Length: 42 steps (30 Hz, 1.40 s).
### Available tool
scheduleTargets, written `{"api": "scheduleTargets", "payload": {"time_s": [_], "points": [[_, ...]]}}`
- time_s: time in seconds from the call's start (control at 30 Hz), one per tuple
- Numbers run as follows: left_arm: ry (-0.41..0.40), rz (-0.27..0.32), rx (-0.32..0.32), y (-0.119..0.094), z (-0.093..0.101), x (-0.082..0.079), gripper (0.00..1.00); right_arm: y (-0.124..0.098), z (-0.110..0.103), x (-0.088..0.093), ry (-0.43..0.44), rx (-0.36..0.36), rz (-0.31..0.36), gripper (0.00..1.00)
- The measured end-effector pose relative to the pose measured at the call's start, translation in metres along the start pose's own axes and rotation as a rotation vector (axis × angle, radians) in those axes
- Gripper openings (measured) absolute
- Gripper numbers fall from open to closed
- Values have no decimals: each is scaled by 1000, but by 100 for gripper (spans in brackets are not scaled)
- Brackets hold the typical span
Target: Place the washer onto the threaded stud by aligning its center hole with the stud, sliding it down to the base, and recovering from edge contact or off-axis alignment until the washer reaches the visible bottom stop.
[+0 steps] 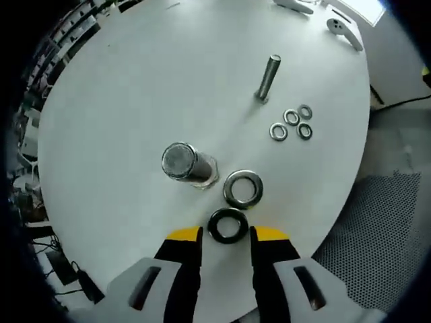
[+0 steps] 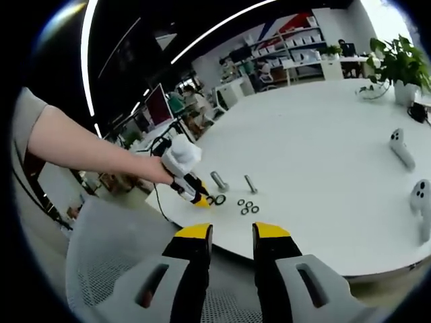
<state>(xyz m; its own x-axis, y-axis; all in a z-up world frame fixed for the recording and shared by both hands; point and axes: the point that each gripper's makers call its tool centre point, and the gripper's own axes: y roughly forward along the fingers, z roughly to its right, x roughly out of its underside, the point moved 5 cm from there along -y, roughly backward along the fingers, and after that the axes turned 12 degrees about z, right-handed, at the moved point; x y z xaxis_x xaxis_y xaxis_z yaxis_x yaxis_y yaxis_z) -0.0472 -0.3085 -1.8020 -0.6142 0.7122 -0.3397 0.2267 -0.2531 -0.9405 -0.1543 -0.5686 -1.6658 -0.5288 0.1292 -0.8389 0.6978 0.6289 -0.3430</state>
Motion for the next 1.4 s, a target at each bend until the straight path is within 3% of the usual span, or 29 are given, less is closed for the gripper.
{"api": "scheduleTargets", "payload": {"time_s": [0.33, 0.53, 0.63, 0.97, 1.4], "points": [[-28, -28, -12, 1, 0, -3, 26, 0, -1, 0, -4, -2, -5, 26], [9, 17, -11, 1, 4, 0, 21, 0, 0, 0, -3, 0, -4, 26], [-23, 37, -7, 1, 2, 1, 21, 0, -1, 1, -7, -4, -10, 26], [-72, 9, -27, 1, 2, -3, 20, 1, -2, 4, -12, -12, -36, 26], [-5, 47, -5, -3, 3, 2, 19, 1, -2, 5, -16, -19, -37, 26]]}}
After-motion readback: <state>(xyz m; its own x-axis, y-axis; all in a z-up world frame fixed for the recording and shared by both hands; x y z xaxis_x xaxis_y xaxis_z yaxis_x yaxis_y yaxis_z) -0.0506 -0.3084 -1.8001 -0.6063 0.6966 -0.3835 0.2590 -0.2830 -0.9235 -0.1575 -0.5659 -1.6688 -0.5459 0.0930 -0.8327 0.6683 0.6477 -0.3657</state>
